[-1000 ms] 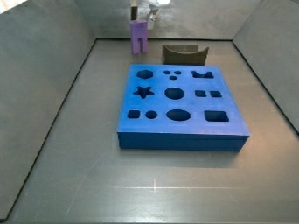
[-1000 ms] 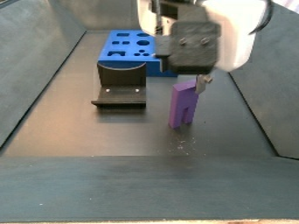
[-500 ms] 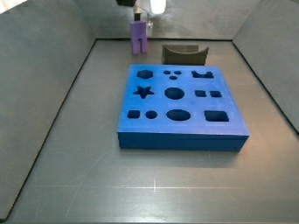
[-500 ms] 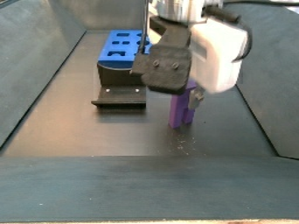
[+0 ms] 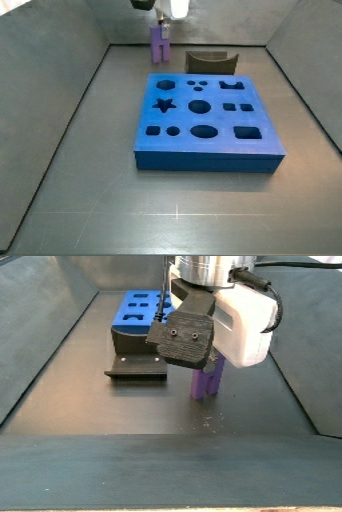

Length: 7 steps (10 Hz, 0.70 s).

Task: Pick up the double-square object. Move to above the board. Insert the double-square object.
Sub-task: Pick up the double-square object.

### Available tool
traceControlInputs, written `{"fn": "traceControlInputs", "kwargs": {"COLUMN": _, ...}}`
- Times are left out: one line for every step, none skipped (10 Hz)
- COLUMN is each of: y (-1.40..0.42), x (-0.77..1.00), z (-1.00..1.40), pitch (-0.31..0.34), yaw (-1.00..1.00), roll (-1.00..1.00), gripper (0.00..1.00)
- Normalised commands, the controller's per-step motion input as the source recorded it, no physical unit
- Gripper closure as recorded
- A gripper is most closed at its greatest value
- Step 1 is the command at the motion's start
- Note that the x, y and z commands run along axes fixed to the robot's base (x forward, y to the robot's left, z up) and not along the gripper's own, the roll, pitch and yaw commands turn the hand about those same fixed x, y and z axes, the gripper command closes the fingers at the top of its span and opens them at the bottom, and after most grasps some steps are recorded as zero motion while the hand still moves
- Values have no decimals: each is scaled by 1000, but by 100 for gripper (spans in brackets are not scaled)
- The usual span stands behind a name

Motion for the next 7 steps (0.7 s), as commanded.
{"fn": "traceControlInputs", "kwargs": {"y": 0, "x": 0, "z": 0, "pitch": 0, "yaw": 0, "roll": 0, "gripper": 100}}
{"fn": "traceControlInputs", "kwargs": {"y": 0, "x": 0, "z": 0, "pitch": 0, "yaw": 0, "roll": 0, "gripper": 100}}
{"fn": "traceControlInputs", "kwargs": {"y": 0, "x": 0, "z": 0, "pitch": 0, "yaw": 0, "roll": 0, "gripper": 100}}
{"fn": "traceControlInputs", "kwargs": {"y": 0, "x": 0, "z": 0, "pitch": 0, "yaw": 0, "roll": 0, "gripper": 100}}
{"fn": "traceControlInputs", "kwargs": {"y": 0, "x": 0, "z": 0, "pitch": 0, "yaw": 0, "roll": 0, "gripper": 100}}
{"fn": "traceControlInputs", "kwargs": {"y": 0, "x": 0, "z": 0, "pitch": 0, "yaw": 0, "roll": 0, "gripper": 100}}
{"fn": "traceControlInputs", "kwargs": {"y": 0, "x": 0, "z": 0, "pitch": 0, "yaw": 0, "roll": 0, "gripper": 100}}
